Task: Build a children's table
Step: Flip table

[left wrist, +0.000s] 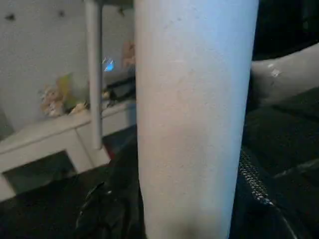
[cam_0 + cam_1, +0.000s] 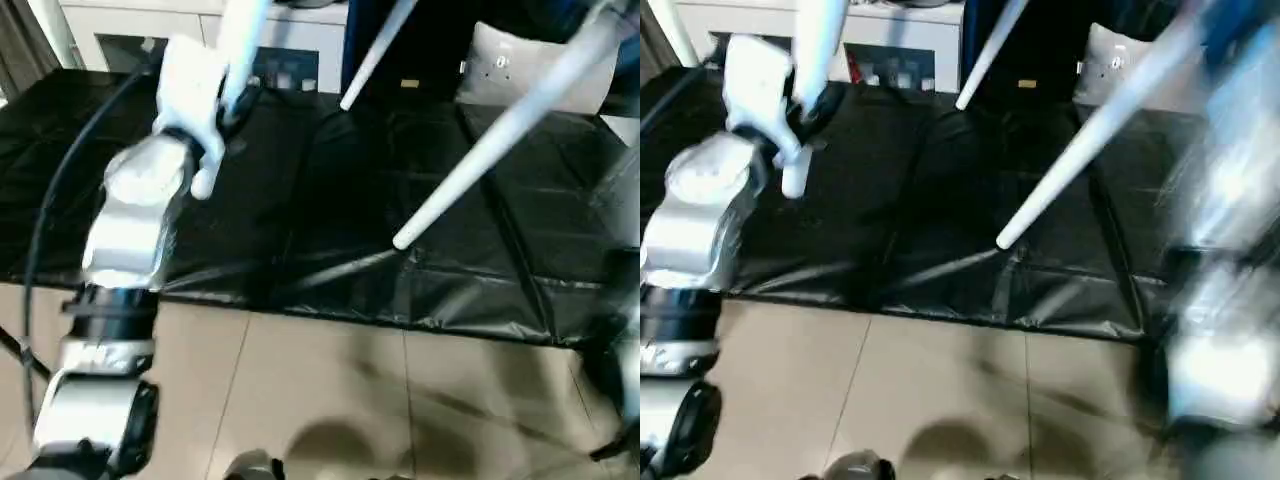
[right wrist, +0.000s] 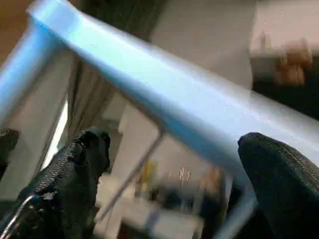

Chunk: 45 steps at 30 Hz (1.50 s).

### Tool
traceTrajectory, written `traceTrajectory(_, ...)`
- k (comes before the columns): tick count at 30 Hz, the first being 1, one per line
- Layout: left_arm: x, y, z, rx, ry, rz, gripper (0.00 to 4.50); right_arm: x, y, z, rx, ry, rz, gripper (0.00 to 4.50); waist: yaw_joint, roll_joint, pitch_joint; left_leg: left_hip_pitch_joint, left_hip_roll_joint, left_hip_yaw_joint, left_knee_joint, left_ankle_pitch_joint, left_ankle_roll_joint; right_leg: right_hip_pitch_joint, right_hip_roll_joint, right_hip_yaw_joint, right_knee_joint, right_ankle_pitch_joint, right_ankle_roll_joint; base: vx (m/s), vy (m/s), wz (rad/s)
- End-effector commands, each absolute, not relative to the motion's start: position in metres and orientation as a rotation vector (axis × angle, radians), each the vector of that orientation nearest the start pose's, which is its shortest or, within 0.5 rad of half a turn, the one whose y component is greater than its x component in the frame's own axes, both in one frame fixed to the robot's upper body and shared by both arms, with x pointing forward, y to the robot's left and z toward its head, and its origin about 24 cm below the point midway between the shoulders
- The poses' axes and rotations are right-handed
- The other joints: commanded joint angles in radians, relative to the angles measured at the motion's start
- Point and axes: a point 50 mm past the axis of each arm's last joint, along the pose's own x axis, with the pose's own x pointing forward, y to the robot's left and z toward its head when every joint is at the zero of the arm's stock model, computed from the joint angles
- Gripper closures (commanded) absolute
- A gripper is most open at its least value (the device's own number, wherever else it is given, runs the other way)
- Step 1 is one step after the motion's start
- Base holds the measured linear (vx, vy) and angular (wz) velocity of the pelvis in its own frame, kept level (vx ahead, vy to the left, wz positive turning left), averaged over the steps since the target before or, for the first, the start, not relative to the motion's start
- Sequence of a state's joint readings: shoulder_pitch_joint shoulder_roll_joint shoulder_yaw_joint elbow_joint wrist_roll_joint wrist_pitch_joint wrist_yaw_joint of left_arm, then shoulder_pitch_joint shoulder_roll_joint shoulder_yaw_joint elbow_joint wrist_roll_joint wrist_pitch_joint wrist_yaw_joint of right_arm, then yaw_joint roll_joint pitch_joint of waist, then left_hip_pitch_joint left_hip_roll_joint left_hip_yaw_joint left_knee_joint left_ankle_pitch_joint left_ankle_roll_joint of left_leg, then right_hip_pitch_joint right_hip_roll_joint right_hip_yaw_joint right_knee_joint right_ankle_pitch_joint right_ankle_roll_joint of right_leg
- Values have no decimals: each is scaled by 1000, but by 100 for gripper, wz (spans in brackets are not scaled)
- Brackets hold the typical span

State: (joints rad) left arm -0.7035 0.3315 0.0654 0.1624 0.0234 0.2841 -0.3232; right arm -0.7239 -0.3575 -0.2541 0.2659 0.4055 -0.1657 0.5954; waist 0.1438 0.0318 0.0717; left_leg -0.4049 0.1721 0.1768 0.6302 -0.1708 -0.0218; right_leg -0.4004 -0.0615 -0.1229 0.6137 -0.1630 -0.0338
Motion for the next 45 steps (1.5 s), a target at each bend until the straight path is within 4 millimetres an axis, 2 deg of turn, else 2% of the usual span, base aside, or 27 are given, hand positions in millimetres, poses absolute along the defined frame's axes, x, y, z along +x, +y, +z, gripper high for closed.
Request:
traceTrajectory(1,357,173,196,381,-197,-266,290,329,-207,245,-14,-751,416,0,-7,-2,-79,37,65,-34,-80,-263,32,35,-107,68,-96,-358,-107,0,0,0)
traceTrajectory(2,357,174,194,379,-193,-267,290,328,-209,237,6,-729,388,0,-9,-1,-80,33,65,-36,-83,-260,31,41,-107,66,-95,-372,-102,0,0,0)
traceTrajectory(5,355,175,188,375,-183,-285,291,330,-220,209,66,-635,264,0,-15,2,-73,41,67,-38,-88,-303,18,31,-103,64,-104,-414,-91,0,0,0)
traceTrajectory(6,355,175,187,375,-182,-288,291,330,-221,207,69,-626,250,0,-17,3,-73,41,68,-41,-90,-310,13,33,-103,64,-103,-416,-90,0,0,0)
traceTrajectory(8,354,176,182,398,-177,-314,291,334,-229,188,105,-554,155,0,-21,2,-70,44,67,-41,-93,-344,2,29,-104,64,-105,-432,-87,0,0,0)
traceTrajectory(9,353,177,181,406,-175,-316,291,336,-230,185,111,-541,142,0,-22,-3,-71,45,67,-41,-92,-348,0,29,-105,64,-108,-439,-85,0,0,0)
traceTrajectory(10,353,177,181,406,-175,-316,291,336,-230,185,111,-541,142,0,-22,0,-70,47,64,-39,-90,-354,-3,28,-107,65,-110,-451,-85,0,0,0)
traceTrajectory(11,353,179,178,418,-169,-318,291,339,-231,176,136,-499,127,0,-23,-6,-68,45,64,-38,-90,-352,0,29,-108,65,-112,-461,-79,0,0,0)
traceTrajectory(16,350,189,172,435,-153,-311,291,355,-228,164,161,-397,115,0,-29,-6,-71,47,65,-39,-90,-356,-4,28,-108,63,-111,-471,-80,0,0,0)
traceTrajectory(17,349,190,170,439,-149,-327,291,364,-225,161,187,-370,127,0,-34,-7,-73,43,64,-40,-90,-354,-4,33,-108,62,-108,-459,-85,0,0,0)
traceTrajectory(19,348,189,166,445,-146,-355,291,374,-218,160,232,-349,187,0,-43,-4,-72,44,61,-39,-87,-369,-4,31,-109,60,-108,-461,-100,0,0,0)
traceTrajectory(20,348,188,165,445,-144,-368,291,378,-215,159,233,-332,212,0,-41,-4,-71,46,62,-37,-85,-373,-2,28,-111,64,-110,-467,-101,0,0,0)
traceTrajectory(22,348,186,163,444,-142,-386,291,384,-211,158,229,-302,244,0,-39,-4,-74,43,65,-37,-86,-356,1,32,-111,64,-105,-451,-111,0,0,0)
traceTrajectory(24,349,185,161,443,-143,-406,291,389,-207,157,229,-274,273,0,-37,-10,-78,43,68,-36,-86,-343,1,33,-110,65,-100,-422,-125,0,0,0)
traceTrajectory(25,349,184,160,442,-142,-415,291,391,-204,157,234,-266,293,0,-33,-5,-79,43,71,-35,-87,-334,-1,32,-112,68,-96,-391,-138,0,0,0)
traceTrajectory(27,349,184,160,442,-142,-415,291,391,-204,157,234,-266,293,0,-31,-5,-82,43,73,-35,-89,-324,-3,34,-110,69,-91,-355,-146,0,0,0)
traceTrajectory(28,349,184,159,441,-141,-419,291,392,-202,157,241,-261,323,0,-26,-16,-86,40,74,-33,-88,-294,3,39,-111,72,-80,-308,-160,0,0,0)
traceTrajectory(30,349,185,157,439,-136,-423,291,393,-196,160,239,-264,375,0,-23,-12,-87,39,73,-31,-86,-281,7,38,-112,73,-79,-294,-165,0,0,0)
traceTrajectory(31,350,187,152,432,-124,-420,291,391,-187,165,237,-285,470,0,-20,-13,-87,38,74,-31,-87,-269,8,40,-112,73,-77,-282,-167,0,0,0)
traceTrajectory(32,350,187,152,432,-124,-420,291,391,-187,165,237,-285,470,0,-18,-22,-89,37,74,-29,-85,-261,17,43,-115,74,-77,-287,-166,0,0,0)
traceTrajectory(34,351,195,141,416,-88,-392,291,384,-174,174,214,-326,643,0,-16,-19,-88,36,74,-29,-85,-258,20,44,-113,73,-79,-303,-155,0,0,0)
traceTrajectory(36,352,198,135,413,-71,-376,291,379,-171,175,204,-339,702,0,-13,-20,-89,35,75,-30,-87,-238,26,45,-111,73,-80,-297,-137,0,0,0)
traceTrajectory(37,352,201,129,414,-52,-357,291,372,-169,175,189,-348,741,0,-10,-19,-90,39,77,-29,-86,-239,25,41,-112,74,-79,-295,-137,0,0,0)
traceTrajectory(40,351,207,118,411,-21,-322,291,360,-166,175,160,-358,798,0,-4,-19,-90,40,79,-31,-89,-229,25,40,-109,76,-79,-276,-127,0,0,0)
traceTrajectory(43,351,218,107,411,9,-270,291,344,-161,175,146,-363,866,0,-2,-14,-92,43,83,-33,-93,-243,10,38,-112,76,-77,-260,-139,0,0,0)
traceTrajectory(44,351,219,107,410,11,-267,291,342,-160,175,146,-363,871,0,0,-15,-89,43,81,-33,-94,-248,11,37,-109,77,-84,-265,-131,0,0,0)
traceTrajectory(45,352,222,105,408,18,-253,291,339,-158,175,145,-360,886,0,-1,-18,-91,44,85,-36,-97,-260,-1,39,-113,77,-79,-256,-132,0,0,0)
